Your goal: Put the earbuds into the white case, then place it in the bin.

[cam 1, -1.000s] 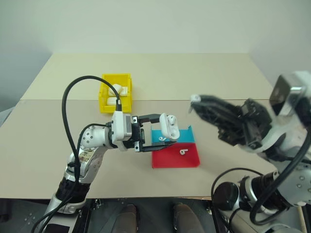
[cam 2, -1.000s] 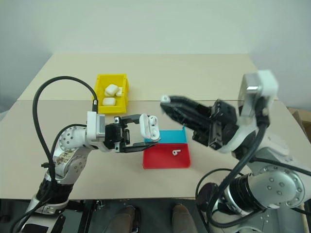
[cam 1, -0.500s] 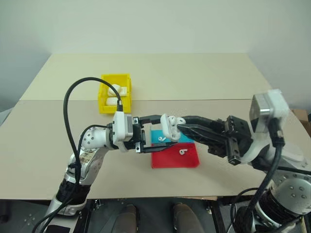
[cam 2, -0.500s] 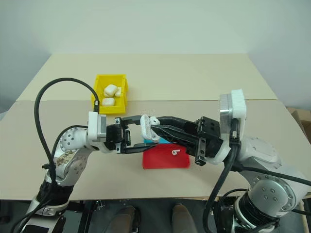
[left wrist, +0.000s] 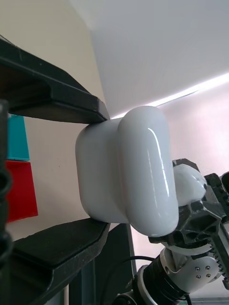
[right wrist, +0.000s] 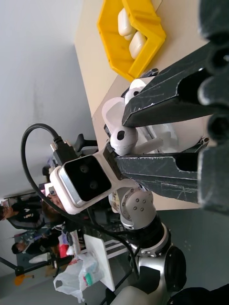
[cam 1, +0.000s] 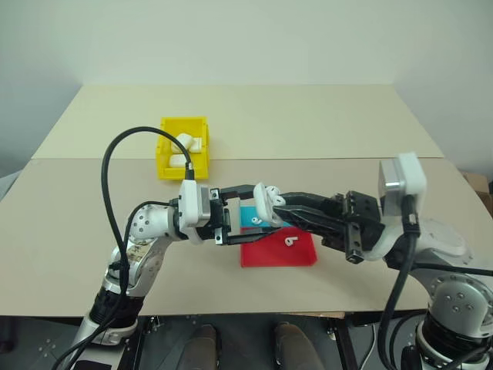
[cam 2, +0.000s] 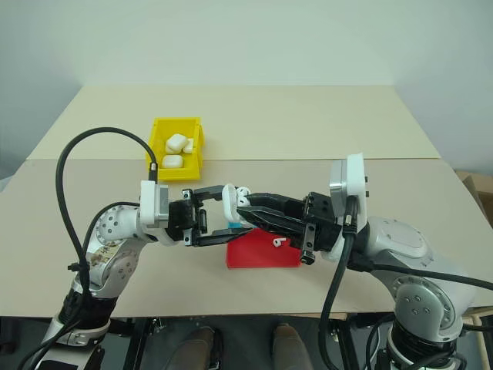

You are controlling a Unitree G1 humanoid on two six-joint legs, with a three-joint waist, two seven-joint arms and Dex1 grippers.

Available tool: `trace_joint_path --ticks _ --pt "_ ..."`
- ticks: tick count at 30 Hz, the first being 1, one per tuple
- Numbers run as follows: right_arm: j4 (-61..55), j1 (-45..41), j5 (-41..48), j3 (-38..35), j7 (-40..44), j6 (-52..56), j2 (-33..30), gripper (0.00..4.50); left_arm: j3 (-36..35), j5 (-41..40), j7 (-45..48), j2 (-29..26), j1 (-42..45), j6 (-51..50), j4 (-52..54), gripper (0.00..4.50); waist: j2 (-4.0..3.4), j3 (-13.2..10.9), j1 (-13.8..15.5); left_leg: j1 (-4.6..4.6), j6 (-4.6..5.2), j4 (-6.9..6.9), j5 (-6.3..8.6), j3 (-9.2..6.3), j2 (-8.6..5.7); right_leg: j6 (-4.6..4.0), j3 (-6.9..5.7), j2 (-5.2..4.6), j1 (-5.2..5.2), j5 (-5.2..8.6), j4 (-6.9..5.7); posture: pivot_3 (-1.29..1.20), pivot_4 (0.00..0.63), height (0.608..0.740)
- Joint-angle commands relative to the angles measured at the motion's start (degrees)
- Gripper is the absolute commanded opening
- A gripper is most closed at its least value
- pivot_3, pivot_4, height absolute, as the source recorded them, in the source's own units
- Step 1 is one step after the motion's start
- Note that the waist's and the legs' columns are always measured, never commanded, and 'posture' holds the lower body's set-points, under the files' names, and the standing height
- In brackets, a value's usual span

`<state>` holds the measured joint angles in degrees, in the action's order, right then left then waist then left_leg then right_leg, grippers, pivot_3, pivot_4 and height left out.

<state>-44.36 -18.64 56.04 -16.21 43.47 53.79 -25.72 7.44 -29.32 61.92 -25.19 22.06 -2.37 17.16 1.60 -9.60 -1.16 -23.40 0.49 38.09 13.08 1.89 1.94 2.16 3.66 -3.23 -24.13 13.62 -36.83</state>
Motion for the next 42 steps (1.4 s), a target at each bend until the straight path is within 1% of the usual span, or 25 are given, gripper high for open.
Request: trace_joint_path --ticks 1,8,10,11,14,17,21,24,26,27,28,30,33,35,37,41,42 --pt "-0.6 0.8 1.5 1.0 -0.7 -3.5 -1.4 0.63 -0.4 -0.1 0.0 0.3 0.2 1.4 1.9 2.72 0.00 0.0 0.1 -0.01 0.00 0.00 0.00 0.00 0.00 0.00 0.00 0.00 0.00 0.00 0.01 0.00 0.150 0.740" --pt "-0.2 2.5 1.6 3.3 -1.0 -7.1 -4.2 0.63 -0.3 0.1 0.0 0.5 0.4 1.9 1.6 2.72 0.00 0.0 0.1 -0.01 0.00 0.00 0.00 0.00 0.00 0.02 0.00 0.00 0.00 -0.01 0.03 0.00 0.150 0.740" --pt "-0.4 2.8 2.0 3.5 -1.1 -8.1 -4.8 1.36 -0.3 0.1 -0.1 0.5 0.4 2.0 1.5 2.72 0.01 0.0 0.1 -0.01 0.00 0.00 0.00 0.00 0.00 0.02 0.00 0.00 0.00 -0.01 0.03 0.00 0.150 0.740" --pt "-0.6 2.9 1.6 3.7 -1.3 -8.6 -5.1 1.60 -0.3 0.2 -0.1 0.6 0.3 2.1 1.5 2.72 0.01 0.0 0.2 -0.01 0.00 0.00 0.00 0.00 0.00 0.01 0.00 0.00 0.01 -0.01 0.04 0.00 0.150 0.740" --pt "-0.4 3.2 1.9 4.0 -2.0 -8.9 -6.5 2.57 -0.3 0.1 0.1 0.4 0.2 2.1 1.6 2.72 0.01 0.0 0.2 -0.01 0.00 0.00 0.00 0.00 0.00 0.02 0.00 0.00 0.00 -0.01 0.04 0.00 0.150 0.740" --pt "0.1 4.2 3.3 3.0 -0.9 -9.5 -8.6 2.57 -0.3 0.4 0.4 0.3 0.1 2.3 1.1 2.72 0.01 0.0 0.2 -0.01 0.00 0.00 0.00 0.00 0.00 0.02 0.00 -0.01 0.01 -0.01 0.05 0.00 0.150 0.740" --pt "1.2 5.0 5.4 -0.1 0.6 -10.8 -11.7 2.57 0.0 1.3 0.9 0.8 0.6 3.2 -1.0 2.72 0.02 0.0 0.3 -0.01 0.00 0.00 0.00 0.01 0.00 0.02 0.00 -0.01 0.03 -0.01 0.05 0.00 0.150 0.740" --pt "2.9 3.4 8.4 -3.2 2.3 -10.4 -15.6 2.57 0.8 2.5 1.5 1.6 1.6 3.8 -3.6 2.72 0.03 0.0 0.3 0.00 0.00 0.00 0.00 0.01 -0.01 0.02 0.00 -0.01 0.05 -0.01 0.06 0.00 0.150 0.740" --pt "3.9 1.1 9.0 -3.5 3.5 -10.2 -18.3 2.57 1.5 3.5 2.2 2.1 2.5 5.0 -5.5 2.72 0.04 0.0 0.3 0.00 0.00 0.01 0.00 0.02 -0.03 0.03 0.01 -0.02 0.05 -0.02 0.06 0.00 0.150 0.740" --pt "4.8 -1.2 9.3 -3.0 3.7 -9.6 -19.9 2.40 2.1 4.7 1.9 2.4 3.4 5.1 -6.5 2.72 0.04 0.0 0.3 0.01 0.00 0.01 0.00 0.02 -0.02 0.03 0.01 -0.01 0.05 -0.02 0.07 0.00 0.150 0.740" --pt "6.3 -5.3 10.0 -1.8 3.1 -8.3 -21.6 2.17 2.7 5.8 1.8 2.6 4.3 5.3 -7.5 2.72 0.04 0.0 0.2 0.01 0.00 0.02 0.00 0.02 -0.01 0.02 0.02 0.01 0.04 -0.02 0.06 0.00 0.150 0.740" --pt "8.3 -10.7 10.2 0.3 2.6 -6.9 -23.8 1.68 3.6 6.8 2.0 3.4 5.8 5.9 -9.1 2.72 0.04 0.0 0.1 0.01 0.01 0.03 0.00 0.04 0.00 0.02 0.06 0.03 0.02 -0.02 0.07 0.00 0.150 0.740" --pt "9.8 -17.5 7.1 4.9 4.5 -6.6 -26.2 0.65 5.2 9.0 1.9 4.3 8.0 5.9 -10.9 2.72 0.04 0.0 0.3 0.01 0.01 0.02 0.00 0.01 0.02 0.01 0.04 0.06 0.04 -0.03 0.09 0.00 0.150 0.740" --pt "10.5 -21.1 4.6 8.3 5.4 -6.0 -27.7 0.05 5.7 9.4 1.6 4.9 8.8 5.6 -11.3 2.72 0.04 0.0 0.3 -0.06 0.01 0.02 0.00 0.04 0.00 0.01 0.07 0.03 -0.04 -0.02 0.11 0.00 0.150 0.740" --pt "10.4 -23.6 0.7 11.8 6.7 -6.6 -28.9 0.05 6.3 10.3 1.8 5.3 9.7 5.9 -11.9 2.72 0.04 0.0 0.3 -0.15 0.02 0.02 0.00 0.03 0.00 0.03 0.06 0.01 -0.06 -0.03 0.17 0.00 0.150 0.740" --pt "10.5 -25.2 -4.1 15.3 8.6 -8.3 -28.9 0.05 6.9 12.1 0.4 6.4 11.0 6.2 -12.8 2.72 0.04 0.0 0.4 -0.27 0.02 0.04 0.00 0.03 -0.03 0.07 0.02 -0.05 -0.11 -0.04 0.21 0.00 0.150 0.740" --pt "10.3 -25.5 -6.6 16.9 9.0 -8.9 -29.3 0.05 6.9 12.1 0.5 6.6 11.2 6.2 -12.8 2.72 0.04 0.0 0.4 -0.29 0.02 0.05 0.00 0.02 -0.03 0.08 0.02 -0.05 -0.12 -0.05 0.21 0.00 0.150 0.740"
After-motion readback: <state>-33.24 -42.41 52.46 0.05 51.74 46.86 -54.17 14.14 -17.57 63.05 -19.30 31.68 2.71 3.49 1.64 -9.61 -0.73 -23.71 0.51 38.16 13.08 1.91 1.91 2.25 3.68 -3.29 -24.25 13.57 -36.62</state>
